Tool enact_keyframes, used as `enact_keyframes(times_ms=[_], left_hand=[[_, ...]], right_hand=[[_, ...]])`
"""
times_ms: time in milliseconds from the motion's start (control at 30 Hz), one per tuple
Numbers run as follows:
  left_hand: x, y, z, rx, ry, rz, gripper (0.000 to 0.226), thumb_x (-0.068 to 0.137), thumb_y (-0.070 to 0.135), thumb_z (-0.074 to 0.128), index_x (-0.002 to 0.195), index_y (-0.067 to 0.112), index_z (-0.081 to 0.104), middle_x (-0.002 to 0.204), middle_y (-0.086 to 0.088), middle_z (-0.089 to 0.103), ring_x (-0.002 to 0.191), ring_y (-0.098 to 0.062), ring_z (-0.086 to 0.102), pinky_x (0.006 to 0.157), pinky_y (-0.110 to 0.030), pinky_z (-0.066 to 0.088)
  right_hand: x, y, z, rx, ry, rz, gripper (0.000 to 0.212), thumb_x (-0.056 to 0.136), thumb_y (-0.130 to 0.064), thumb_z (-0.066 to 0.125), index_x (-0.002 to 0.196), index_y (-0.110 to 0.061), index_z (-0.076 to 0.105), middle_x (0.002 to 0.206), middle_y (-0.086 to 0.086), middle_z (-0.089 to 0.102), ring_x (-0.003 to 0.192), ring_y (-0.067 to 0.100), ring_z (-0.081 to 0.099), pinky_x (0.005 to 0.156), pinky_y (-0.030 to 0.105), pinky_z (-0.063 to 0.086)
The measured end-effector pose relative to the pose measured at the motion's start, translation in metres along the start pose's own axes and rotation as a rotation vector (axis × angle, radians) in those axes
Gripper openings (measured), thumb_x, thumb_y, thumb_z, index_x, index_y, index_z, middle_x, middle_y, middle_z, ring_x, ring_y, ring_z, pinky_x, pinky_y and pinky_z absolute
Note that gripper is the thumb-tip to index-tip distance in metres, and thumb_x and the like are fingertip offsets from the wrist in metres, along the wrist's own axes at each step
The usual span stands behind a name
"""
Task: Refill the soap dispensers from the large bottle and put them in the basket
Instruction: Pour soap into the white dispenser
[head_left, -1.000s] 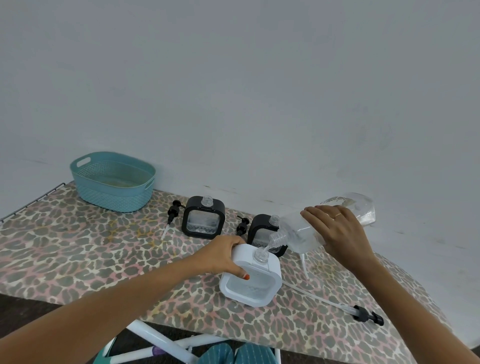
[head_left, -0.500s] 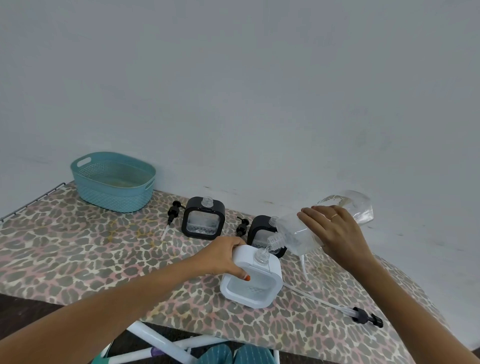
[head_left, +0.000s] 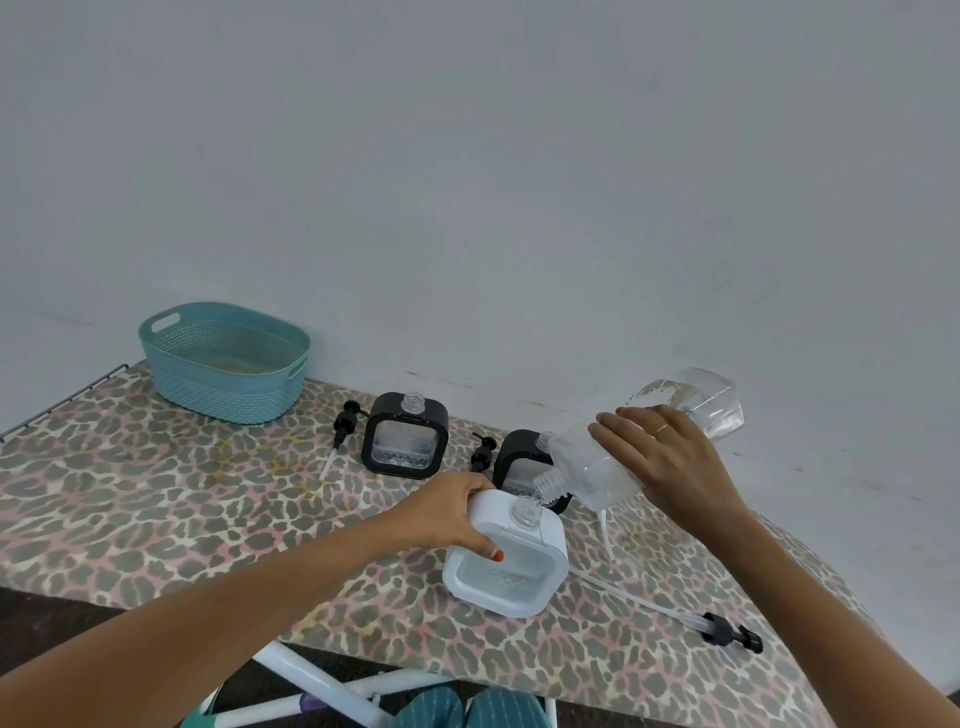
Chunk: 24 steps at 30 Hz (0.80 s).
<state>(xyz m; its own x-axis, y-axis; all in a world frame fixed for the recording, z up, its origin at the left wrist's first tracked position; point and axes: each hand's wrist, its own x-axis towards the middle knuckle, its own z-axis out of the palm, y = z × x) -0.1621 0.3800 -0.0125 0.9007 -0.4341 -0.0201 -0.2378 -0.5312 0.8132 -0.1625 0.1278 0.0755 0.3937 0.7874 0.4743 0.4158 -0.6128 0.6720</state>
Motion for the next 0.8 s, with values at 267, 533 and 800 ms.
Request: enact_keyframes(times_ms=[267,533,800], left_hand=[[0.0016,0.0003,0.0011,-0.011,-0.003,0.008,0.061,0.059,0.022,0.086,0.112,0.013,0.057,0.113,-0.001,0.063,0.102,-0.016,0.060,0.090,-0.032,0.051],[0.0042,0.0014,0.0021,-0.006,0.000,0.009,0.062,0.058,0.023,0.086,0.113,0.013,0.057,0.113,-0.001,0.063,0.102,-0.016,0.061,0.090,-0.033,0.051],[0.0033,0.0038,0.0040,-0.029,0.000,0.000,0.063,0.058,0.022,0.086,0.113,0.013,0.057,0.114,-0.001,0.063,0.102,-0.016,0.061,0.090,-0.032,0.052]], right_hand=[[0.0007,0.0021,-0.0008,-0.013,-0.008,-0.015,0.042,0.078,0.010,0.034,0.110,-0.012,0.052,0.103,0.004,0.069,0.092,0.024,0.067,0.084,0.034,0.038],[0.0013,0.0040,-0.0020,-0.032,0.014,-0.055,0.044,0.075,0.016,0.047,0.109,-0.010,0.053,0.105,0.006,0.068,0.093,0.025,0.066,0.083,0.035,0.041],[0.0028,0.0041,-0.0046,-0.045,0.005,-0.066,0.049,0.067,0.014,0.052,0.109,-0.011,0.051,0.105,0.006,0.068,0.093,0.025,0.066,0.085,0.035,0.037]])
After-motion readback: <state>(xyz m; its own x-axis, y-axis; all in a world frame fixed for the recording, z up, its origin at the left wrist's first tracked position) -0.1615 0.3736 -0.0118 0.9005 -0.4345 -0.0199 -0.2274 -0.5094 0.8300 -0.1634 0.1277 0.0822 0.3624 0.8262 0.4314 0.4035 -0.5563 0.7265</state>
